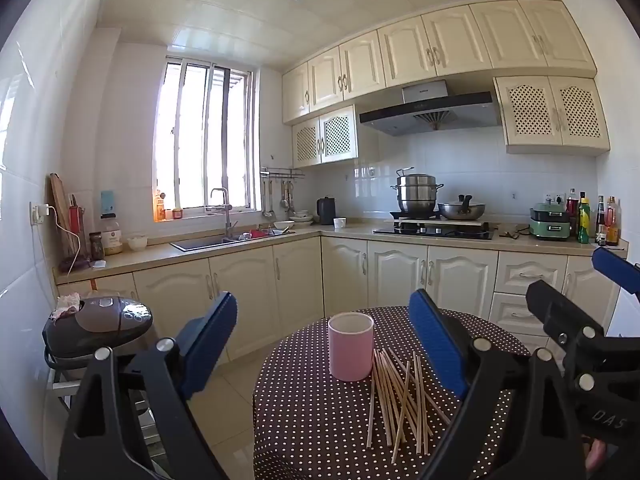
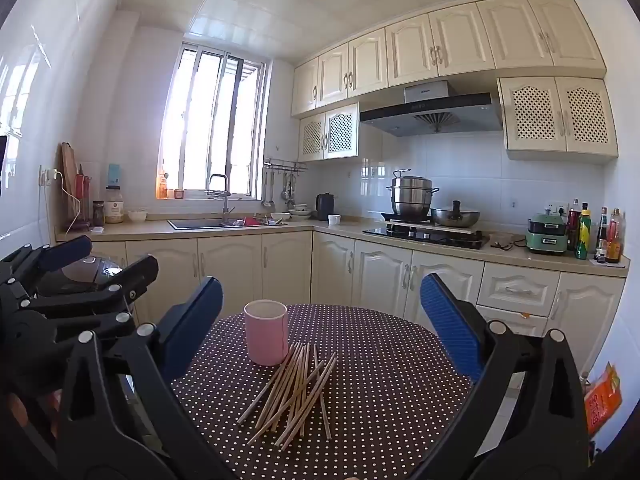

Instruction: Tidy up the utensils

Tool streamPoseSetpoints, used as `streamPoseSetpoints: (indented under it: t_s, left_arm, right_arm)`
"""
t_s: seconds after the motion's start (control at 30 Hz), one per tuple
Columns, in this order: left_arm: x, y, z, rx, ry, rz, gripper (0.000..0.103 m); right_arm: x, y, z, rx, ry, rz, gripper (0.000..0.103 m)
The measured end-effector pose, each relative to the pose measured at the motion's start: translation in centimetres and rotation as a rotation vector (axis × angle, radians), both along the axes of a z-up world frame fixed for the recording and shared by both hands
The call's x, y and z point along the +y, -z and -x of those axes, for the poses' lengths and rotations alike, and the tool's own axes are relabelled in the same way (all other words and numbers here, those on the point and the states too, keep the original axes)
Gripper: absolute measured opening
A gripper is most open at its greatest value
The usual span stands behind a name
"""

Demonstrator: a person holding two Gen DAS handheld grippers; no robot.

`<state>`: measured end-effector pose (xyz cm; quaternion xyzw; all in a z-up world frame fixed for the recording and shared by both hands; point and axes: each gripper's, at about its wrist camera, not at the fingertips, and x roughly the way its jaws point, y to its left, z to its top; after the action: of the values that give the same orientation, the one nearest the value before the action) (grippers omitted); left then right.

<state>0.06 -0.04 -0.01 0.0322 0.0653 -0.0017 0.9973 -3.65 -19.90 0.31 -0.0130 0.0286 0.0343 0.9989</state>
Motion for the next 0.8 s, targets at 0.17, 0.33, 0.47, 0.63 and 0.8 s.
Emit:
streamPoseSetpoints:
  t_s: [0.17, 0.33, 0.47, 0.63, 0.8]
  left_arm:
    - [0.0, 0.0, -0.1, -0.005, -0.003, 0.007, 0.086]
    - [-0.4, 0.1, -0.5, -0.005, -0.004, 0.002, 0.086]
    - [0.7, -0.1, -0.5, 0.001, 0.001, 0.011, 0.086]
    - [-0.3, -0.1, 0.2, -0.010, 0.000, 0.003, 0.086]
    - [-0.6, -0.1, 0.1, -0.007, 0.002, 0.002, 0.086]
  right_arm:
    - [-0.1, 0.1, 0.4, 0.000, 0.005, -0.005, 0.097]
    - [-0.3, 0.1, 0.3, 0.007, 0.007, -0.005, 0.097]
    - [-0.3, 0.0, 0.0, 0.017, 0.005, -0.002, 0.097]
    - [-0.3, 0.1, -0.2, 0.021, 0.004, -0.005, 0.097]
    - [-0.5, 0.3, -0.3, 0.023, 0.005, -0.009, 0.097]
